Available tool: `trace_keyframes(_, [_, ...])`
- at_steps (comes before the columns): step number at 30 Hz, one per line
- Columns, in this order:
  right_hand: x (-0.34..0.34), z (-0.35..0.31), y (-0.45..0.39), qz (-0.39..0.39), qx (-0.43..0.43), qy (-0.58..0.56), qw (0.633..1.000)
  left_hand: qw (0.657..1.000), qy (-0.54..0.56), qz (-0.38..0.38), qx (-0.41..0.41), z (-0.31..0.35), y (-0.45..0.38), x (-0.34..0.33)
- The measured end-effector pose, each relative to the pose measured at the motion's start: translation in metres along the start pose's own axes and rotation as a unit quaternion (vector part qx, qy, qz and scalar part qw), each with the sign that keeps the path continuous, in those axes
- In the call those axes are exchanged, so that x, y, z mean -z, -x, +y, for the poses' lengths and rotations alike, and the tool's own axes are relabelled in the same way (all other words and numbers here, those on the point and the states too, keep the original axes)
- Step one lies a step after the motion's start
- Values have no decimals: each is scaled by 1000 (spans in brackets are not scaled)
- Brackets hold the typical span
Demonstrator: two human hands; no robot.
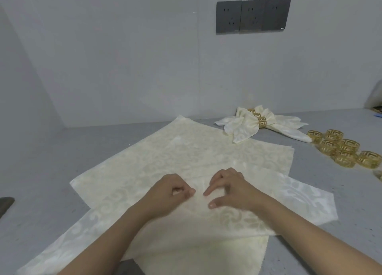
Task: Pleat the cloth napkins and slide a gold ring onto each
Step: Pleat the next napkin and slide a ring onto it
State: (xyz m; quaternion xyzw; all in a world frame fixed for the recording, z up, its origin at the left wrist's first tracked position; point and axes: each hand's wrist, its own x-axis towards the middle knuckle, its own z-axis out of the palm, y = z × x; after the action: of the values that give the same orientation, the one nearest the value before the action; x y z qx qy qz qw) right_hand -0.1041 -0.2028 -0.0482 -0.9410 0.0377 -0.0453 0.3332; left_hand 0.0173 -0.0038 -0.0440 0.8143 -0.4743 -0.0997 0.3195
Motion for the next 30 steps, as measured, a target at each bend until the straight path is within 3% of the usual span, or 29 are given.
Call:
trace_keyframes(3, [-4, 3, -6, 37, -2, -30, 999, 995, 62, -76, 8, 4, -5, 10])
trace_keyframes(6, [-3, 1, -10, 25, 6, -36, 999, 987, 57, -147, 17, 8, -8, 19])
trace_keyframes(10, [-1, -2, -8, -13, 16, -11, 1000, 987, 22, -154, 45, 4, -9, 16])
trace_keyframes(15, [-4, -1, -17, 29, -16, -62, 998, 983, 20, -177, 42, -1, -12, 19])
trace_keyframes(20, [20, -15, -40, 29, -92, -196, 976, 991, 99, -36, 81, -2, -32, 25])
trace_keyframes(24, [35, -16, -56, 44, -112, -246, 962, 973, 199, 16, 119, 0, -50, 35])
trace_keyframes(30, [42, -4, -85, 61, -138, -213, 965, 954, 227, 114, 158, -21, -86, 39])
